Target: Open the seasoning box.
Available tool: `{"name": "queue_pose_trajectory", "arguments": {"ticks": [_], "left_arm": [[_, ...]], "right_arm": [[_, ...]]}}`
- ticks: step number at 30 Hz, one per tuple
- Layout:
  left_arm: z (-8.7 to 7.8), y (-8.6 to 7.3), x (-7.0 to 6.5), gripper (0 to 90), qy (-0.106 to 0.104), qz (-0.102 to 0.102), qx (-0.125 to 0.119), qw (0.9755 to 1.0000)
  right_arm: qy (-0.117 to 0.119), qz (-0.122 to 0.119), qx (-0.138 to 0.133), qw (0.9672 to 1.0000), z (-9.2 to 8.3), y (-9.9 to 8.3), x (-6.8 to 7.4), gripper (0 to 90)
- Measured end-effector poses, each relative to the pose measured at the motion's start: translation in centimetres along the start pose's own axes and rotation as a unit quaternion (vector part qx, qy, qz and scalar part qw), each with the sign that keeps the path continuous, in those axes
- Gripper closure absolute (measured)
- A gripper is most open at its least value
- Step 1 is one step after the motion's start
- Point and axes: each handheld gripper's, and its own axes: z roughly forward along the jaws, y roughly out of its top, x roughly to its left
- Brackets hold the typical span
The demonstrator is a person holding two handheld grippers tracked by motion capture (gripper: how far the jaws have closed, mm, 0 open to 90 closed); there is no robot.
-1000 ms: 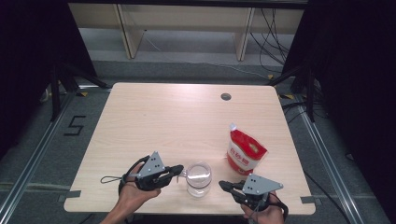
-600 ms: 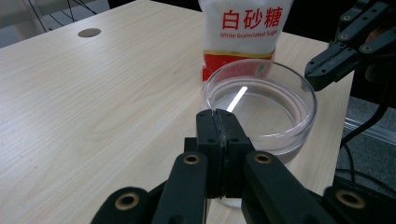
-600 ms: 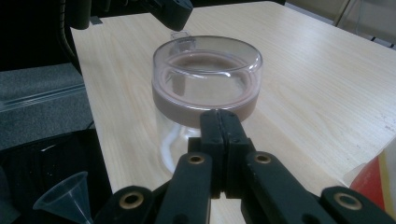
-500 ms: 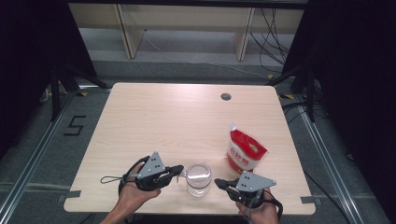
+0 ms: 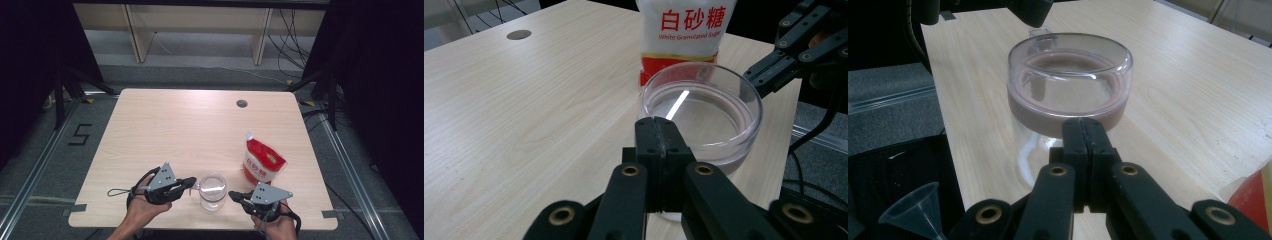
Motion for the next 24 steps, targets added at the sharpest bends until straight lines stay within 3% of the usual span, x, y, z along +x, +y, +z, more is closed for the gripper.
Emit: {"name": "queue_pose_trajectory", "arguments": {"ticks": [2,3,5,13,16,22,24], "left_arm": [[0.0,0.0,0.1,89.3,-0.003,0.001,-0.001,1.0000],[0.0,-0.1,0.0,89.3,-0.003,-0.010,-0.002,0.9999],[0.0,-0.1,0.0,89.3,-0.002,-0.013,-0.002,0.9999],[0.1,-0.2,0.1,89.3,-0.004,-0.003,-0.001,1.0000],[0.1,-0.3,0.1,89.3,-0.005,-0.011,-0.001,0.9999],[0.1,-0.4,0.2,89.3,-0.005,-0.006,-0.001,1.0000],[0.1,-0.4,0.2,89.3,-0.005,-0.007,-0.005,1.0000]], "right_arm": [[0.000,-0.002,-0.004,1.0000,0.1,0.0,0.0,90.0],[0.000,-0.001,-0.004,1.0000,0.1,0.0,0.0,90.0],[0.000,-0.004,-0.004,1.0000,0.2,0.1,0.0,90.0],[0.002,-0.001,-0.005,1.0000,0.2,0.3,-0.1,90.0],[-0.004,-0.006,-0.004,1.0000,0.2,0.4,-0.1,90.0],[0.006,-0.002,-0.013,0.9999,0.4,0.8,0.2,90.0],[0.005,-0.010,-0.018,0.9998,0.4,1.1,0.3,90.0]]}}
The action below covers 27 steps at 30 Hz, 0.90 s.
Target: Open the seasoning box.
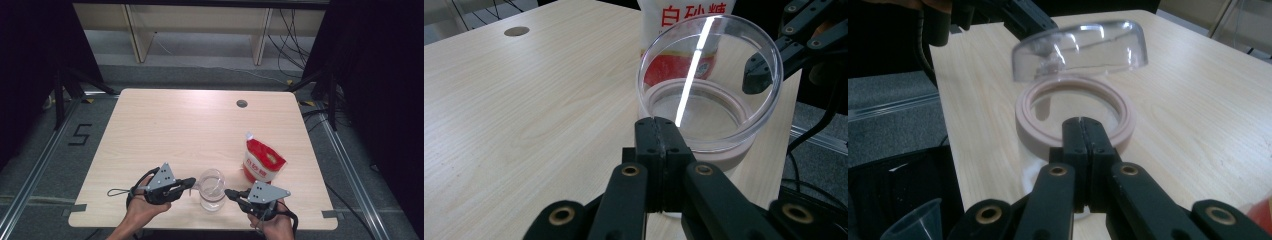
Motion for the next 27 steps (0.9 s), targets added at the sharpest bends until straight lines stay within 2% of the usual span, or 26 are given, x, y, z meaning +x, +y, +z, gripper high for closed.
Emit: {"name": "queue_pose_trajectory", "arguments": {"ticks": [3,4,6,8,9,10,11,13,14,16,17,18,19,20,21,22,23,25,26,27], "left_arm": [[-0.1,0.0,0.0,89.3,0.000,0.001,0.004,1.0000],[-0.1,0.0,0.0,89.2,-0.001,0.001,0.004,1.0000],[-0.1,0.0,0.0,89.2,0.000,0.000,0.003,1.0000],[-0.1,0.0,0.0,86.2,-0.003,-0.003,-0.003,1.0000],[-0.1,0.0,0.2,86.2,-0.007,0.002,0.000,1.0000],[-0.3,0.0,0.2,80.1,-0.006,-0.003,0.002,1.0000],[-0.4,-0.1,0.4,76.8,-0.008,-0.001,0.000,1.0000],[-0.7,-0.3,0.5,66.9,-0.006,-0.016,-0.007,0.9998],[-0.9,-0.4,0.6,66.9,-0.002,-0.014,-0.008,0.9999],[-1.4,-0.7,0.9,60.9,0.001,-0.013,-0.011,0.9999],[-1.6,-0.8,0.9,53.2,0.004,-0.021,-0.012,0.9997],[-1.7,-1.0,1.0,53.2,0.003,-0.025,-0.016,0.9996],[-2.0,-1.1,0.9,51.0,0.008,-0.028,-0.013,0.9995],[-2.1,-1.3,1.2,48.3,0.007,-0.011,-0.011,0.9999],[-2.2,-1.5,1.2,44.8,0.009,-0.012,-0.006,0.9999],[-2.3,-1.7,1.0,41.1,0.013,-0.025,-0.001,0.9996],[-2.3,-2.0,0.9,37.3,0.017,-0.023,0.007,0.9996],[-2.2,-2.6,0.9,29.3,0.020,-0.014,0.023,0.9994],[-2.1,-2.8,0.8,29.3,0.016,-0.010,0.028,0.9994],[-2.1,-3.2,0.6,25.6,0.018,-0.022,0.032,0.9991]], "right_arm": [[0.000,0.004,-0.006,1.0000,0.2,0.4,0.2,90.0],[0.000,-0.006,-0.004,1.0000,0.2,0.5,0.1,90.0],[0.003,0.001,-0.011,0.9999,0.4,0.7,0.2,90.0],[0.006,0.000,-0.006,1.0000,0.3,0.9,0.2,90.0],[0.004,-0.001,-0.009,0.9999,0.4,1.0,0.2,90.0],[0.005,0.006,-0.012,0.9999,0.3,1.2,0.4,90.0],[0.007,0.002,-0.012,0.9999,0.3,1.3,0.4,90.0],[0.005,-0.007,-0.012,0.9999,0.2,1.7,0.5,90.0],[0.005,-0.007,-0.012,0.9999,0.2,1.7,0.5,90.0],[0.003,-0.001,-0.020,0.9998,0.3,1.8,0.5,90.0],[0.006,-0.003,-0.015,0.9999,0.3,2.0,0.5,90.0],[0.006,-0.003,-0.015,0.9999,0.3,2.0,0.5,90.0],[0.007,-0.009,-0.015,0.9998,0.3,2.1,0.6,90.0],[0.006,-0.004,-0.018,0.9998,0.4,2.1,0.7,90.0],[0.006,-0.008,-0.019,0.9998,0.5,2.2,0.7,90.0],[0.004,-0.007,-0.021,0.9998,0.5,2.3,0.8,90.0],[0.008,-0.007,-0.016,0.9998,0.5,2.4,0.7,90.0],[0.006,-0.010,-0.023,0.9997,0.6,2.5,0.8,90.0],[0.006,-0.010,-0.023,0.9997,0.6,2.5,0.8,90.0],[0.011,-0.013,-0.020,0.9996,0.5,2.7,0.9,90.0]]}}
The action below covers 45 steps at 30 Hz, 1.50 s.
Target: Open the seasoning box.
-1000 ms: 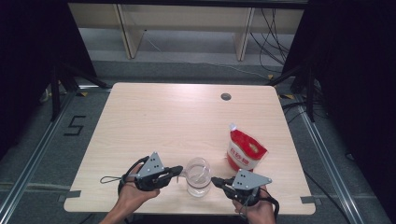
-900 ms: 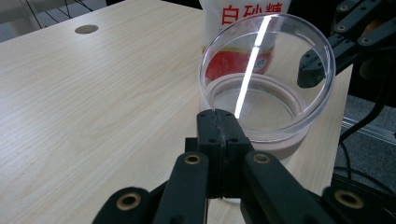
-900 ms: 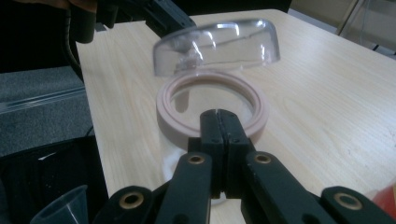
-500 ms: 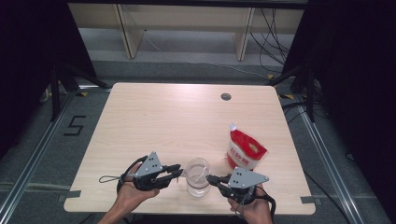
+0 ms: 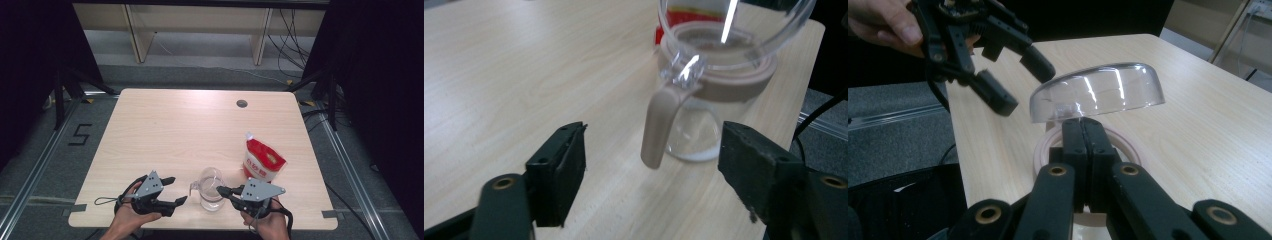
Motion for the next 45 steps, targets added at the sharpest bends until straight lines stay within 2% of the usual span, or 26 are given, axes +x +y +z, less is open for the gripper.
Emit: {"name": "queue_pose_trajectory", "arguments": {"ticks": [2,3,4,6,7,9,11,12,13,17,18,23,24,27,29,32,33,35,37,39,45], "left_arm": [[0.0,-0.4,0.0,23.1,-0.005,-0.006,0.009,0.9999],[0.0,-0.6,-0.1,20.7,-0.003,-0.011,0.006,0.9999],[-0.1,-0.7,0.0,19.2,-0.002,-0.005,0.012,0.9999],[0.0,-1.1,-0.1,15.9,0.000,-0.021,0.010,0.9997],[-0.1,-1.3,-0.1,15.7,0.002,-0.023,0.010,0.9997],[-0.1,-1.6,-0.1,15.7,-0.004,-0.026,0.007,0.9996],[-0.3,-1.9,-0.1,15.7,-0.006,-0.023,0.011,0.9996],[-0.4,-2.0,0.0,15.7,-0.004,-0.013,0.014,0.9998],[-0.4,-2.2,0.0,15.7,-0.004,-0.021,0.010,0.9997],[-0.5,-2.7,0.3,15.7,0.023,-0.020,0.028,0.9992],[-0.5,-2.8,0.3,15.7,0.028,-0.025,0.031,0.9988],[-0.6,-3.1,0.3,15.7,0.024,-0.031,0.033,0.9987],[-0.5,-3.1,0.2,15.7,0.024,-0.032,0.028,0.9988],[-0.5,-3.2,0.1,15.8,0.027,-0.026,0.033,0.9988],[-0.4,-3.2,0.1,15.8,0.025,-0.025,0.031,0.9989],[-0.6,-3.1,0.1,15.8,0.028,-0.027,0.036,0.9986],[-0.7,-3.1,0.2,15.8,0.035,-0.023,0.042,0.9982],[-0.7,-3.1,0.2,15.8,0.029,-0.024,0.032,0.9988],[-0.8,-3.1,0.3,15.8,0.031,-0.017,0.035,0.9988],[-0.8,-3.2,0.2,15.8,0.032,-0.026,0.035,0.9985],[-0.6,-3.2,0.0,16.0,0.029,-0.027,0.036,0.9986]], "right_arm": [[0.000,0.000,0.001,1.0000,0.0,0.0,0.0,90.0],[-0.009,-0.006,-0.002,0.9999,0.0,0.1,0.0,90.0],[-0.006,-0.001,-0.007,1.0000,0.1,0.1,0.1,90.0],[-0.005,-0.014,-0.006,0.9999,0.1,0.3,-0.1,90.0],[-0.003,-0.003,-0.006,1.0000,0.2,0.3,0.1,90.0],[-0.005,-0.004,-0.008,0.9999,0.3,0.4,0.1,90.0],[0.000,-0.005,-0.009,0.9999,0.4,0.5,0.2,90.0],[0.001,-0.007,-0.007,1.0000,0.4,0.6,0.2,90.0],[0.003,-0.008,-0.006,0.9999,0.5,0.7,0.2,90.0],[0.004,-0.006,-0.003,1.0000,0.7,0.9,0.3,90.0],[0.007,-0.013,-0.004,0.9999,0.8,1.0,0.3,90.0],[0.005,-0.016,-0.010,0.9998,1.1,1.4,0.4,90.0],[0.010,-0.023,-0.008,0.9997,1.2,1.5,0.3,90.0],[0.008,-0.017,-0.009,0.9998,1.4,1.8,0.5,90.0],[0.011,-0.025,-0.010,0.9996,1.6,2.1,0.4,90.0],[0.014,-0.023,-0.010,0.9996,1.9,2.3,0.5,90.0],[0.014,-0.025,-0.010,0.9995,2.1,2.4,0.6,90.0],[0.016,-0.025,-0.011,0.9995,2.3,2.4,0.7,90.0],[0.011,-0.029,-0.010,0.9995,2.4,2.4,0.7,90.0],[0.020,-0.025,-0.008,0.9995,2.7,2.5,0.8,90.0],[0.025,-0.030,-0.007,0.9992,3.2,2.8,1.0,90.0]]}}
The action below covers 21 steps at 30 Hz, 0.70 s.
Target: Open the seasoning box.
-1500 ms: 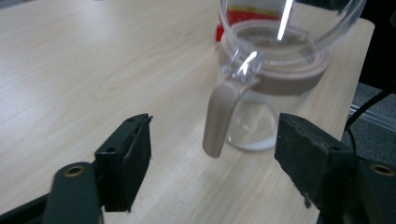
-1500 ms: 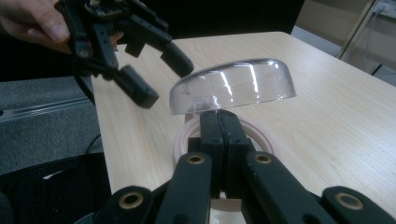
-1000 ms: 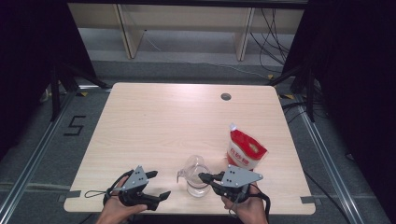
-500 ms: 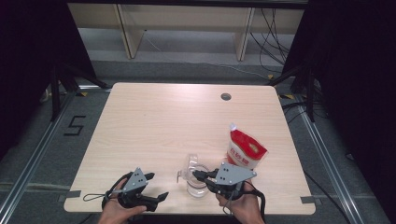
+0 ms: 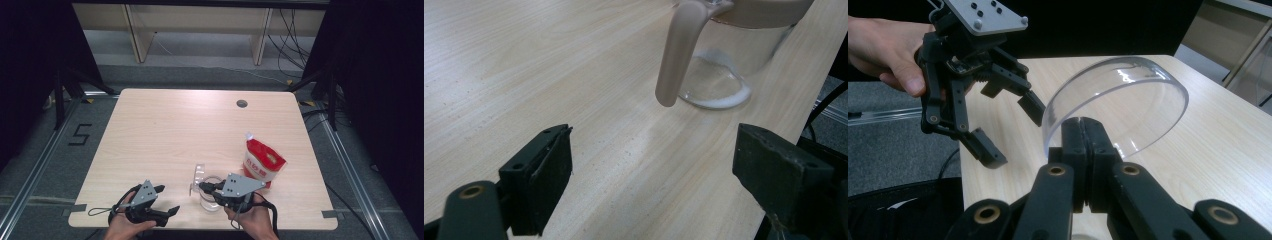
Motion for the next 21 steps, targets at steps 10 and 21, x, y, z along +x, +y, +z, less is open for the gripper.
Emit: {"name": "queue_pose_trajectory", "arguments": {"ticks": [10,21], "left_arm": [[0.1,0.0,0.1,16.1,-0.010,0.001,-0.003,0.9999],[0.3,0.1,-0.1,16.5,-0.006,-0.002,-0.009,0.9999]], "right_arm": [[0.007,-0.003,0.000,1.0000,0.6,0.1,0.0,88.7],[-0.026,0.024,-0.015,0.9993,-1.1,-2.3,-2.0,74.8]]}}
